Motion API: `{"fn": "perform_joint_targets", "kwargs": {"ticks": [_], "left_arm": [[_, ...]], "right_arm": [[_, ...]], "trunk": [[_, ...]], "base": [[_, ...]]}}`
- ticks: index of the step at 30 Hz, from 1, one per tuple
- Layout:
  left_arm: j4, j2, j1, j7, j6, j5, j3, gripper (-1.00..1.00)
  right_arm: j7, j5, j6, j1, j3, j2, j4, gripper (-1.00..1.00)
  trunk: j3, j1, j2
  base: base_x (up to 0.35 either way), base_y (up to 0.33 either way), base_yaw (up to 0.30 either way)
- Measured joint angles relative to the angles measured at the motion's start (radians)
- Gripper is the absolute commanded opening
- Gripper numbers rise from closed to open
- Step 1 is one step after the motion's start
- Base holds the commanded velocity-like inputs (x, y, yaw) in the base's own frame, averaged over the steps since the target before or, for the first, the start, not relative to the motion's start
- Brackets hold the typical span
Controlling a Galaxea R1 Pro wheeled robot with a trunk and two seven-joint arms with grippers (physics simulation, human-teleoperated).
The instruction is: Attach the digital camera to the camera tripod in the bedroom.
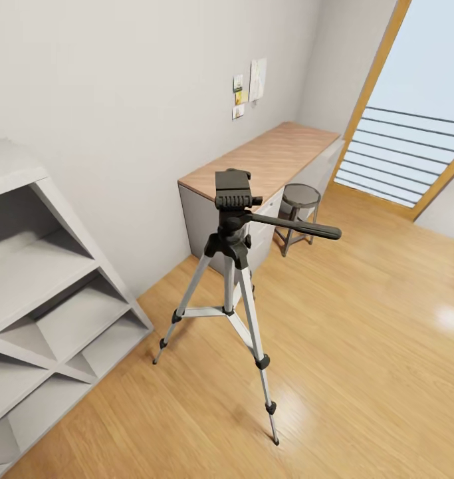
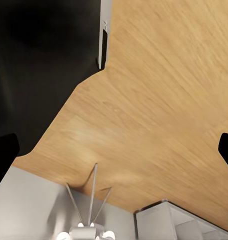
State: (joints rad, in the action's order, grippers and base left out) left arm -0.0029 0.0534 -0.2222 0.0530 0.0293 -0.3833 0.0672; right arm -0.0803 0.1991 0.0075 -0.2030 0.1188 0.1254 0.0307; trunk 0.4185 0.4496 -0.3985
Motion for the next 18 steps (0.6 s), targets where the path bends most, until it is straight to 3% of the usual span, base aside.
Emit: {"fn": "perform_joint_targets", "kwargs": {"ticks": [18], "left_arm": [[0.000,0.001,0.000,0.000,0.000,0.000,0.000,-1.00]], "right_arm": [[-0.005,0.002,0.009,0.000,0.001,-0.005,0.000,1.00]], "trunk": [[0.000,0.000,0.000]], "base": [[0.000,0.000,0.000]]}}
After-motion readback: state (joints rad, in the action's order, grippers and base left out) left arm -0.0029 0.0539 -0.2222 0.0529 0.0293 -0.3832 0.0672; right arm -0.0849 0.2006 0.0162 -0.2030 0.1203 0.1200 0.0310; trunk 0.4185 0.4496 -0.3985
